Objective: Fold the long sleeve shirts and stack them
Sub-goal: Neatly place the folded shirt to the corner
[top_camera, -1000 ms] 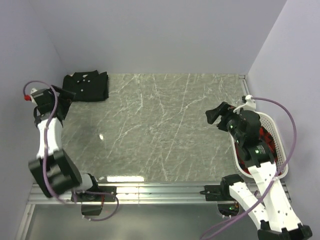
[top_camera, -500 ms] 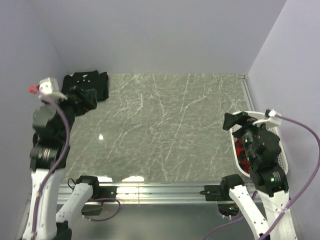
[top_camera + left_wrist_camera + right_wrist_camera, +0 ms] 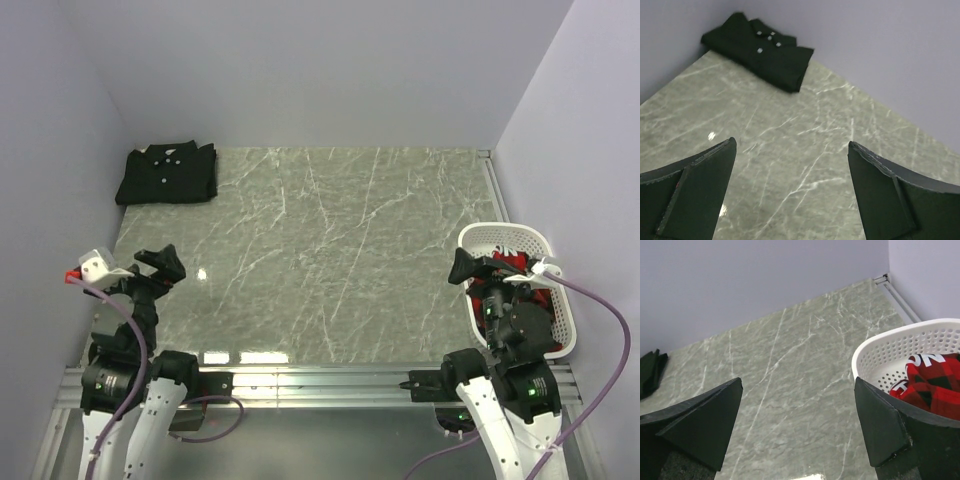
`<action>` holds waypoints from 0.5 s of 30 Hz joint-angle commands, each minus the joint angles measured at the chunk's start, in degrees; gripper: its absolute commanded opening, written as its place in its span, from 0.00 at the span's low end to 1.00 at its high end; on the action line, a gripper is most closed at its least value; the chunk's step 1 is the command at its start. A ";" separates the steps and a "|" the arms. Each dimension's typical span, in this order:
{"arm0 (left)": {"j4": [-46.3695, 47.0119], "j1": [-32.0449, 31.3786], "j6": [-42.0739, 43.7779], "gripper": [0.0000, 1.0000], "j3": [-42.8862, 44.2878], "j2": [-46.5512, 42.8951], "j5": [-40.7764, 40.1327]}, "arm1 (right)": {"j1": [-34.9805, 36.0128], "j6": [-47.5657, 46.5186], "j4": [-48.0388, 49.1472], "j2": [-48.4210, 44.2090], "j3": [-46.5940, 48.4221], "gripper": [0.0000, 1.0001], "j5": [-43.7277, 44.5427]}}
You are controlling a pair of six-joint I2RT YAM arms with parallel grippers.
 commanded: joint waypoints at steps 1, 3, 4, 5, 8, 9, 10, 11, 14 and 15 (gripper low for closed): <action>3.46 -0.15 -1.91 0.99 -1.75 -1.47 -4.01 | -0.28 -1.92 3.03 -1.16 -0.12 1.00 1.53; 3.03 -0.15 -1.55 0.99 -0.70 -0.94 -6.11 | -0.28 -1.83 2.85 -1.86 -0.56 1.00 1.54; 3.20 -0.32 -1.38 0.99 -0.70 -0.94 -8.04 | -0.28 -1.92 3.11 -2.12 -0.74 1.00 1.45; 3.46 -0.67 -1.12 0.99 -0.78 -0.85 -8.75 | -0.19 -1.75 3.29 -2.47 -0.83 1.00 1.45; 5.31 -1.64 -1.11 0.99 -1.66 -0.86 -10.95 | -0.28 -1.83 3.56 -2.30 -1.00 1.00 1.19; 6.44 -1.90 -1.11 0.99 -2.01 -0.77 -11.30 | -0.28 -1.74 3.56 -2.21 -1.00 1.00 1.36; 6.89 -2.17 -1.20 0.99 -2.19 -0.50 -12.00 | -0.28 -1.57 3.47 -2.12 -1.00 1.00 1.36; 7.24 -2.17 -1.38 0.99 -2.36 -0.42 -12.44 | -0.28 -1.57 3.38 -2.12 -1.00 1.00 1.36; 9.17 -2.34 -1.38 0.99 -2.80 -0.24 -13.67 | -0.28 -1.83 3.38 -2.39 -1.09 1.00 1.27; 9.79 -2.34 -1.38 0.99 -3.07 -0.24 -13.77 | -0.28 -2.01 3.47 -2.47 -1.18 1.00 1.19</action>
